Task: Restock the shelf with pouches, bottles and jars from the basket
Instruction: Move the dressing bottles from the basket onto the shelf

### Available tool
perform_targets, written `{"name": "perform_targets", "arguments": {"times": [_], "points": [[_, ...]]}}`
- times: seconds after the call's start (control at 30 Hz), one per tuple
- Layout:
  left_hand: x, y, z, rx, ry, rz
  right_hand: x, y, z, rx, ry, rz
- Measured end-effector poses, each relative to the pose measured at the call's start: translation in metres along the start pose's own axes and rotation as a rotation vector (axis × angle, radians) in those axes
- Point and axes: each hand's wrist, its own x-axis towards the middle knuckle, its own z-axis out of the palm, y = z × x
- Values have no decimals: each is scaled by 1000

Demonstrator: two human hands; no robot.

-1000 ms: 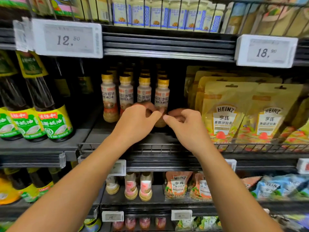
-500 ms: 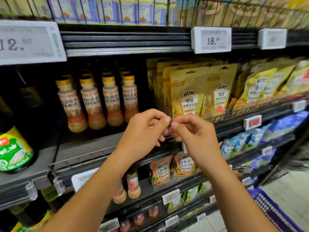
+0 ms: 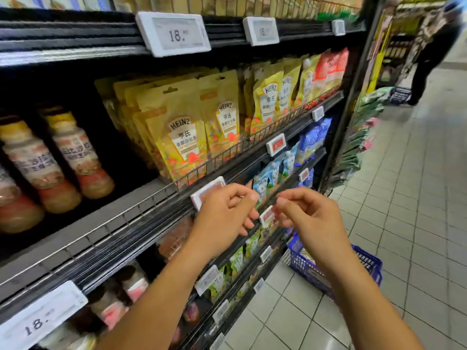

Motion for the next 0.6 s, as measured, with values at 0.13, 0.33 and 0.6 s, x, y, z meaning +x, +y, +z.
{"name": "perform_targets", "arguments": {"times": [0.13,0.33,0.6], "points": [[21,-7,41,-7,-87,-14,2,7,-46,-31,91,18],[66,-15,118,-41,-208,-31,18,22,-116,-21,241,54],[121,-31,221,-70,-326,-61,38,36,-213,-47,398,123]]}}
